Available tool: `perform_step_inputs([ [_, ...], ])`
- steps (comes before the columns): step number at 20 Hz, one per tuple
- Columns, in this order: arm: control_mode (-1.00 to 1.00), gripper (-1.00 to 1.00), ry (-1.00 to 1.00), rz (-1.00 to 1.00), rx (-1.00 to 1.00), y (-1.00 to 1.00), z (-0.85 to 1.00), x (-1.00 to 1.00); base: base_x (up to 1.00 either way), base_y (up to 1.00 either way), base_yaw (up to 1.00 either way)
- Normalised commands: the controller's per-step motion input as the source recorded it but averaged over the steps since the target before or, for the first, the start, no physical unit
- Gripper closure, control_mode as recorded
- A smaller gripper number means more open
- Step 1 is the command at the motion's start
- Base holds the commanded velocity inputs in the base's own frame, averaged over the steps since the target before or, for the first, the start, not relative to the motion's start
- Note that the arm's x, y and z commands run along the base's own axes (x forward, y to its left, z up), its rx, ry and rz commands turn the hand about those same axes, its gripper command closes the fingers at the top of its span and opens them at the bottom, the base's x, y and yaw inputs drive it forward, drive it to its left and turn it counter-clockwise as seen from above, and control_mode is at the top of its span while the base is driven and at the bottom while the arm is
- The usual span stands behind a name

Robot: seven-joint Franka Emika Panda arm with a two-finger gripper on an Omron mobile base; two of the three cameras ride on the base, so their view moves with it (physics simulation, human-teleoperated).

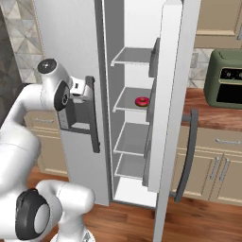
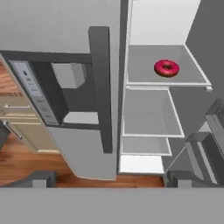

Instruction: Take the cupcake and donut from the fridge and place them on the empty tray on the dining counter.

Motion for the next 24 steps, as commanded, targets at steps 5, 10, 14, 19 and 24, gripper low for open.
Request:
perform_step_inputs([
  [5,-1.0,-1.0,-0.07,0.0,-0.01,0.04,-0.23,0.52,0.0,0.0,0.0],
  [10,-1.0,-1.0,0.0,0.0,0.06,0.21,-0.24,0.51,0.0,0.0,0.0],
  [14,-1.0,-1.0,0.0,0.0,0.04,0.15,-0.24,0.54,0.0,0.0,0.0],
  [19,-1.0,-1.0,0.0,-0.03,-0.03,0.08,-0.18,0.67,0.0,0.0,0.0],
  [24,-1.0,-1.0,0.0,-0.03,-0.05,0.09,-0.17,0.71,0.0,0.0,0.0],
])
